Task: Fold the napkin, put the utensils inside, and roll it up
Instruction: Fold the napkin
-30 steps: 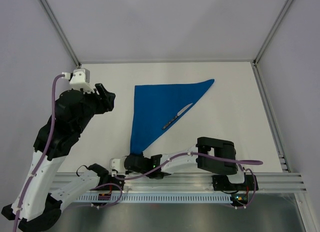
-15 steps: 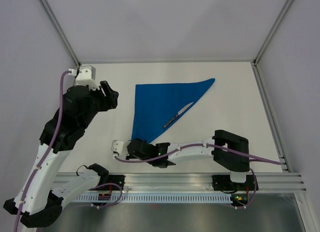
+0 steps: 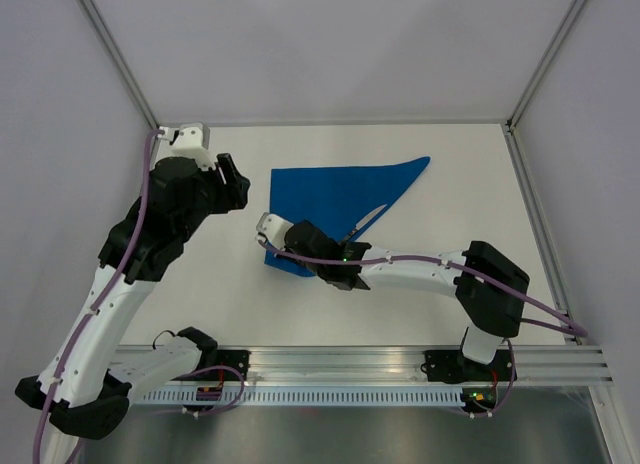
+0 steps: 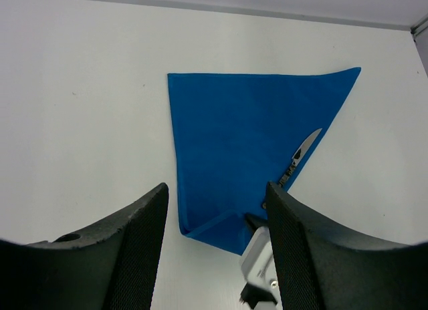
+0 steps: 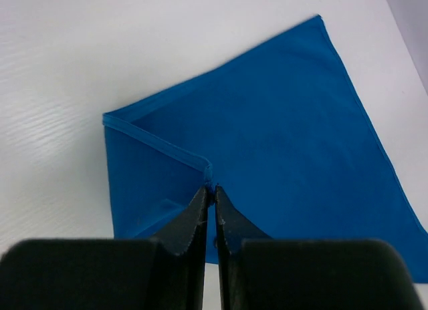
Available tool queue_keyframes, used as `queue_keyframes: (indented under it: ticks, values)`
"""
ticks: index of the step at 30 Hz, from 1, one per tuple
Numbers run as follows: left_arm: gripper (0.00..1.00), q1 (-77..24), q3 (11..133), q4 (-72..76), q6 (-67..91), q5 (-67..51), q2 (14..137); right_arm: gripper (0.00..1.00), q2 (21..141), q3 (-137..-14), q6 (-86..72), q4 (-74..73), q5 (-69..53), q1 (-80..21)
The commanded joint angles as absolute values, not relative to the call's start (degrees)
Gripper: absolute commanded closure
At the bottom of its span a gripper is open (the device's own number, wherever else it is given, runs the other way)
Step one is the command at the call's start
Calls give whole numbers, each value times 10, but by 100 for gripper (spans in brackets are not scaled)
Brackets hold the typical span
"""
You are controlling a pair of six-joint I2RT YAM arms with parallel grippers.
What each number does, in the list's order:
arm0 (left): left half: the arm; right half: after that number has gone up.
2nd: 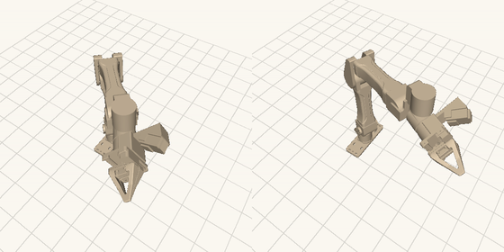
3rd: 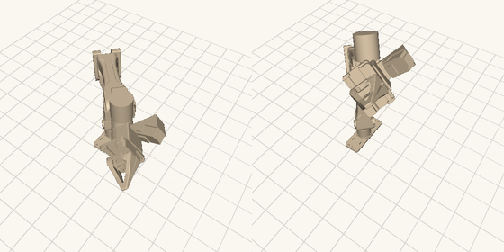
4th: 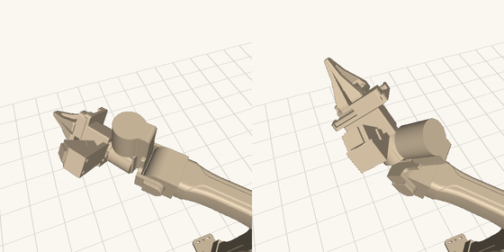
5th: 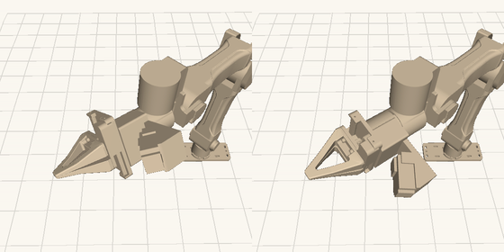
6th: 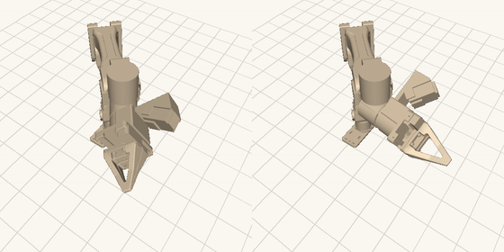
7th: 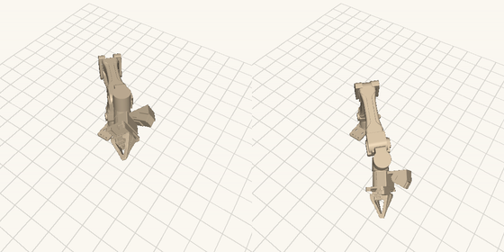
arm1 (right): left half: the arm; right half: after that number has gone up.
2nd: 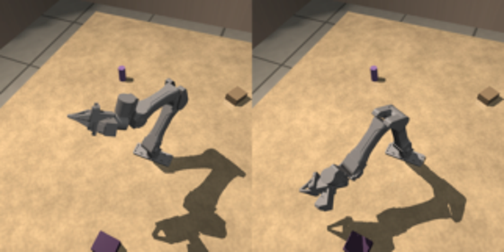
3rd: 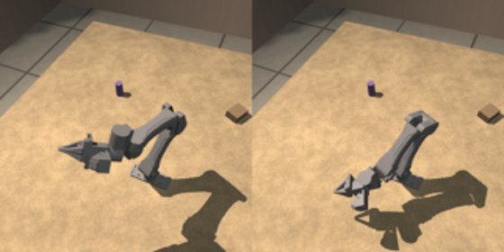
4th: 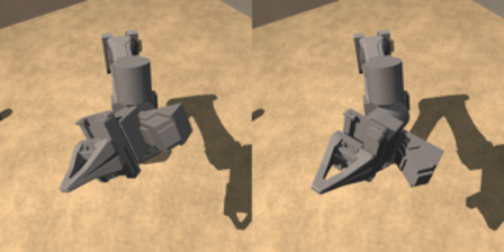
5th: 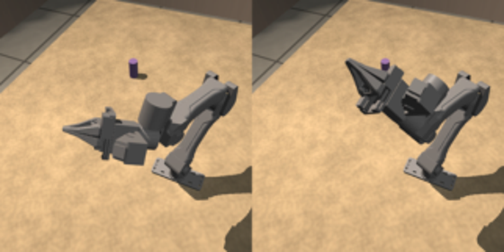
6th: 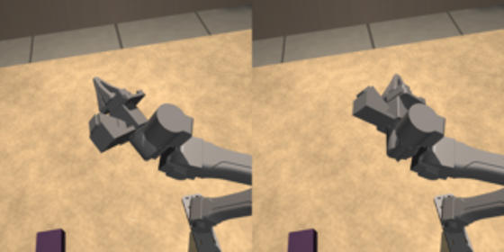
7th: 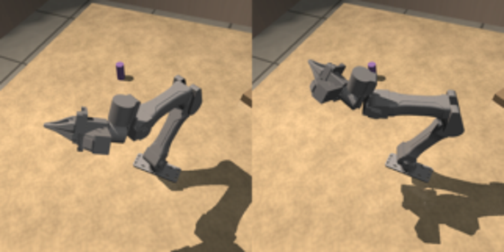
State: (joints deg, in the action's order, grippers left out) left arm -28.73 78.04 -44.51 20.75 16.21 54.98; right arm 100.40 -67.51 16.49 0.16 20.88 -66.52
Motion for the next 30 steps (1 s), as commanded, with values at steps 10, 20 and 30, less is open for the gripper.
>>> queue_keyframes:
  ticks: [10, 20, 30]
  values:
    - [35, -288, 788, -361, 217, 103, 617, 88, 924, -621, 149, -25, 220, -535]
    - [36, -288, 745, -299, 236, 50, 684, 91, 927, -581, 174, -6, 208, -434]
    - [37, -289, 712, -249, 256, 3, 749, 91, 954, -572, 190, 23, 210, -385]
